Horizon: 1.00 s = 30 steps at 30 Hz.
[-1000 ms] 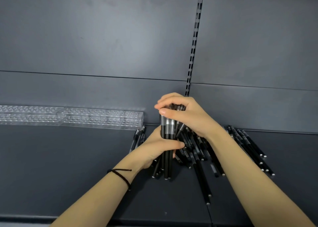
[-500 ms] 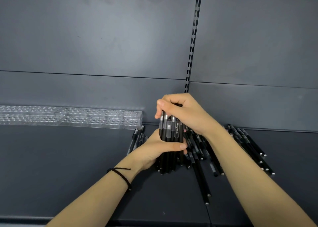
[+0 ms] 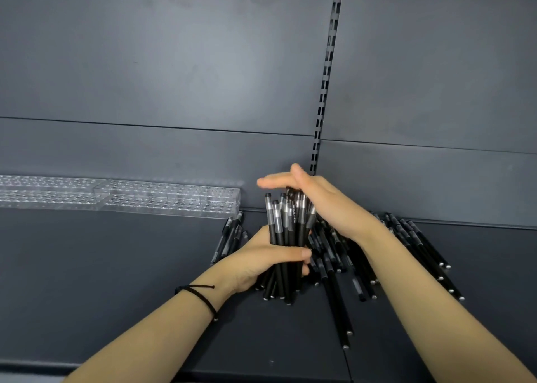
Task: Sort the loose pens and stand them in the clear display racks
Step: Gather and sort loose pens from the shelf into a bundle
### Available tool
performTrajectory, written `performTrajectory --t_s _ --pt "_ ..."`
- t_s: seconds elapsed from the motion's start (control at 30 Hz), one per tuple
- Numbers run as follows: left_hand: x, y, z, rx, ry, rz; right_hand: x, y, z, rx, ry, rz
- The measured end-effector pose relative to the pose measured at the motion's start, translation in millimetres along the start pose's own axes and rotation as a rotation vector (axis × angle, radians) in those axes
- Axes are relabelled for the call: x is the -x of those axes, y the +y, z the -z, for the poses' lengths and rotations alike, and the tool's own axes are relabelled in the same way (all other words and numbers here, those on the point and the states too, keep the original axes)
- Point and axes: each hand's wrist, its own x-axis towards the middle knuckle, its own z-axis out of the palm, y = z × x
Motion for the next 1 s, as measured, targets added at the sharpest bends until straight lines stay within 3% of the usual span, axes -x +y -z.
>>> performTrajectory --t_s 0.17,0.23,0.3,0.4,0.53,0.73,1.0 --pt "-5 4 11 0.168 0.237 -0.038 -12 26 6 -0.341 0.430 -0.085" --pt "-3 9 18 0.256 0.345 -0.050 -11 38 7 -0.212 0.502 -0.158" --pt "-1 16 24 0.298 0.427 -0.028 -8 48 5 0.048 0.447 -0.168" --pt "3 23 35 0.249 0.509 0.050 -5 53 -7 0.440 0.202 -0.126" --pt "14 28 55 0.196 0.559 0.084 -13 40 -28 0.757 0.051 -0.051" --pt "60 33 105 0.089 0.641 0.091 -33 22 -61 0.946 -0.115 0.052" --pt "146 37 211 0.086 0.662 0.178 -71 -10 -147 0.870 -0.214 -0.007"
